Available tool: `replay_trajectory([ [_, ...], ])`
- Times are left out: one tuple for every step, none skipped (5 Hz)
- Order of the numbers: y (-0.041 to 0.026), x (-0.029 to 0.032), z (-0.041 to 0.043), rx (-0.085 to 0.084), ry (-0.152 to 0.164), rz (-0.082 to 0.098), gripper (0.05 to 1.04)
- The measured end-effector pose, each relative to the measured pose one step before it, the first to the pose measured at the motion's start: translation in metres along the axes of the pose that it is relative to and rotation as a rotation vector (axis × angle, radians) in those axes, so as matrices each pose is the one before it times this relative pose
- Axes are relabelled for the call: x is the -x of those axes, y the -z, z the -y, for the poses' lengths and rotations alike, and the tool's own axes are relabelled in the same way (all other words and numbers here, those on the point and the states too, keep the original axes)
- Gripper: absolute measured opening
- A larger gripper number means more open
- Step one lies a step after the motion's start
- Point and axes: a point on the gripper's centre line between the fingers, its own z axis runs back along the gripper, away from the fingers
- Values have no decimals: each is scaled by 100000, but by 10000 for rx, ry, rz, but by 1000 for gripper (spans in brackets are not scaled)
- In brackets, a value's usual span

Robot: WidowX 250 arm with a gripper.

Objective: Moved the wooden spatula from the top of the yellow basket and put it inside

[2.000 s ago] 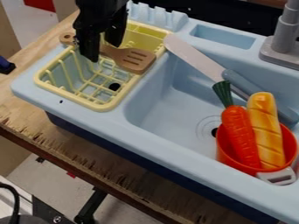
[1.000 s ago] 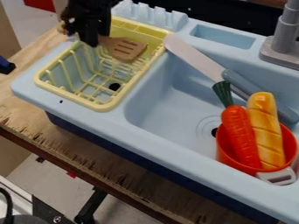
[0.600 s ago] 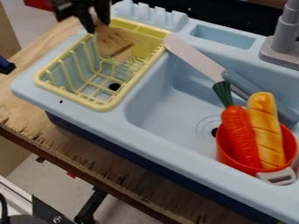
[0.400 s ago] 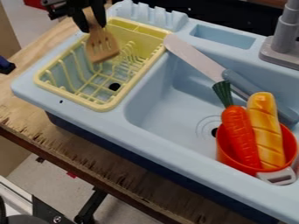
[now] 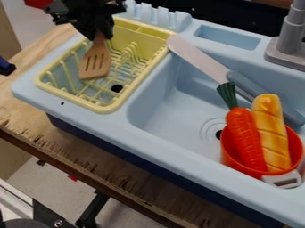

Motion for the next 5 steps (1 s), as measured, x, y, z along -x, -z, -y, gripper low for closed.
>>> replay_trajectory([
  [-200, 1381, 121, 152, 619, -363, 274],
  [244, 1119, 801, -339, 543, -808, 274],
  [440, 43, 758, -412, 224, -145, 274],
  [1380, 163, 216, -267, 11, -453, 274],
  [838, -989, -241, -116, -432, 260, 310],
])
